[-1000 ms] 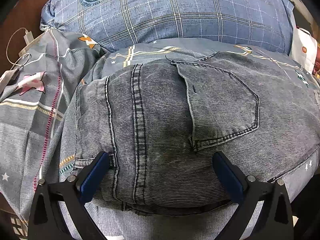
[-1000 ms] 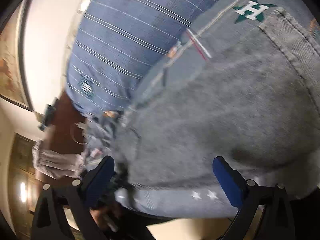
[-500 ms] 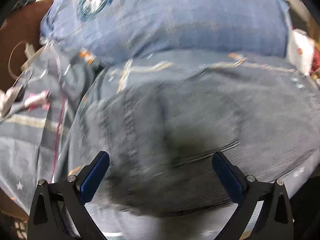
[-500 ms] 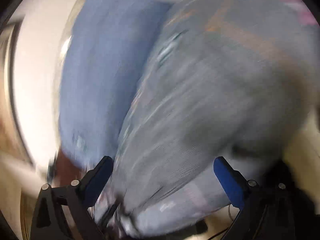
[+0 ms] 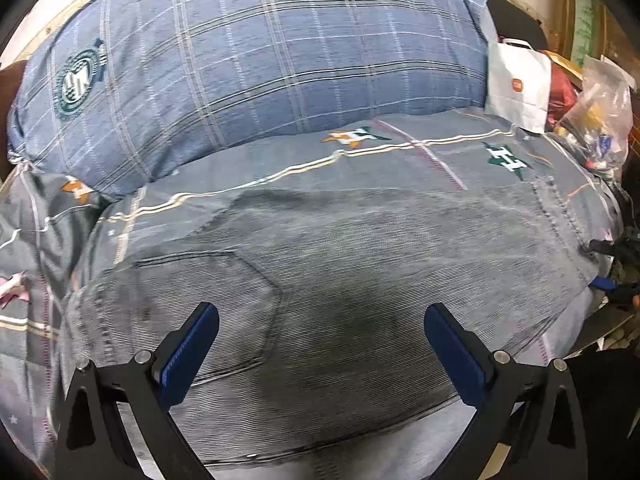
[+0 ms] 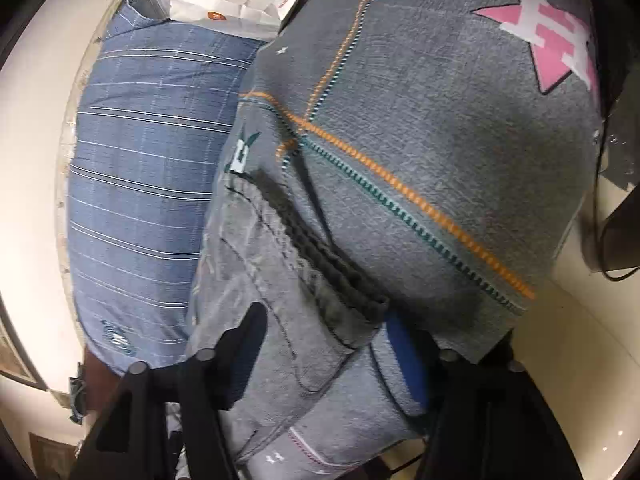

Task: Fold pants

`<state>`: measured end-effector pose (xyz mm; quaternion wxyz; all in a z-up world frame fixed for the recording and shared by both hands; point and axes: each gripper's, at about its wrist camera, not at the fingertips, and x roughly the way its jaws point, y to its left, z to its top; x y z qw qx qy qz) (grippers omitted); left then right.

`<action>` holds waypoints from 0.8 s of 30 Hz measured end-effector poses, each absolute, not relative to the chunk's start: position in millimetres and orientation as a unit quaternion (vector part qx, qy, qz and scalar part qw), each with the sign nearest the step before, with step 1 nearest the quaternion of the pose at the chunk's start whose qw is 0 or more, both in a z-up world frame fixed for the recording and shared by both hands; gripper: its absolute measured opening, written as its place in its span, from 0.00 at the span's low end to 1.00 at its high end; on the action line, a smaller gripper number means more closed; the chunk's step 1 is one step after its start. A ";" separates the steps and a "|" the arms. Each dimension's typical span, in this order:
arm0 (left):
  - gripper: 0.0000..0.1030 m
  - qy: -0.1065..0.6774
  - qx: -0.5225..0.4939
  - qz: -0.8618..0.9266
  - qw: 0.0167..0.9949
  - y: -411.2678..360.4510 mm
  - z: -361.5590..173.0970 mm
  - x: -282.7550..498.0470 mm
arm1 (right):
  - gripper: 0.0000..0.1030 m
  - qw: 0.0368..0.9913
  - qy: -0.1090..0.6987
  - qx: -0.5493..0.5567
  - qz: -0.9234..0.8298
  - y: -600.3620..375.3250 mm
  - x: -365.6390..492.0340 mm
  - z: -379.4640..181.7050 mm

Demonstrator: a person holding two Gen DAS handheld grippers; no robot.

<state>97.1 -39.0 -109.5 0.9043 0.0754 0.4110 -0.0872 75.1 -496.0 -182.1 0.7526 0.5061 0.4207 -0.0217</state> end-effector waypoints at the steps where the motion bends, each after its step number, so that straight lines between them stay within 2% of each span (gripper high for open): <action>1: 1.00 0.412 0.075 -0.093 0.903 -47.7 -110.1 98.4 | 0.58 0.756 0.425 0.497 -0.024 -494.9 77.2 -180.8; 5: 1.00 0.419 0.084 -0.107 0.898 -78.8 -119.3 109.6 | 0.55 0.768 0.444 0.460 -0.030 -487.9 93.5 -176.7; 6: 1.00 0.420 0.090 -0.104 0.897 -86.3 -121.6 111.6 | 0.50 0.771 0.448 0.451 -0.033 -486.8 94.7 -175.8; 7: 1.00 0.423 0.098 -0.100 0.895 -95.6 -124.4 115.0 | 0.34 0.777 0.452 0.435 -0.044 -485.9 96.1 -174.7; 13: 1.00 0.413 0.161 -0.093 0.892 -150.1 -133.4 125.4 | 0.29 0.796 0.465 0.386 -0.042 -482.9 100.1 -174.2; 15: 1.00 0.427 0.213 -0.069 0.876 -165.6 -154.1 133.0 | 0.28 0.801 0.470 0.369 -0.047 -479.6 102.5 -170.1; 16: 1.00 0.457 0.243 -0.062 0.853 -172.0 -173.3 138.3 | 0.28 0.804 0.472 0.358 -0.049 -477.5 104.0 -166.8; 18: 1.00 0.435 0.245 -0.066 0.864 -171.7 -175.6 135.5 | 0.27 0.811 0.474 0.340 -0.053 -473.1 104.4 -158.0; 22: 1.00 0.431 0.272 -0.069 0.858 -174.9 -173.5 133.3 | 0.22 0.842 0.457 0.281 -0.058 -450.8 104.9 -114.7; 24: 1.00 0.445 0.246 -0.078 0.858 -166.9 -172.0 137.3 | 0.18 0.860 0.443 0.247 -0.055 -432.5 106.2 -86.0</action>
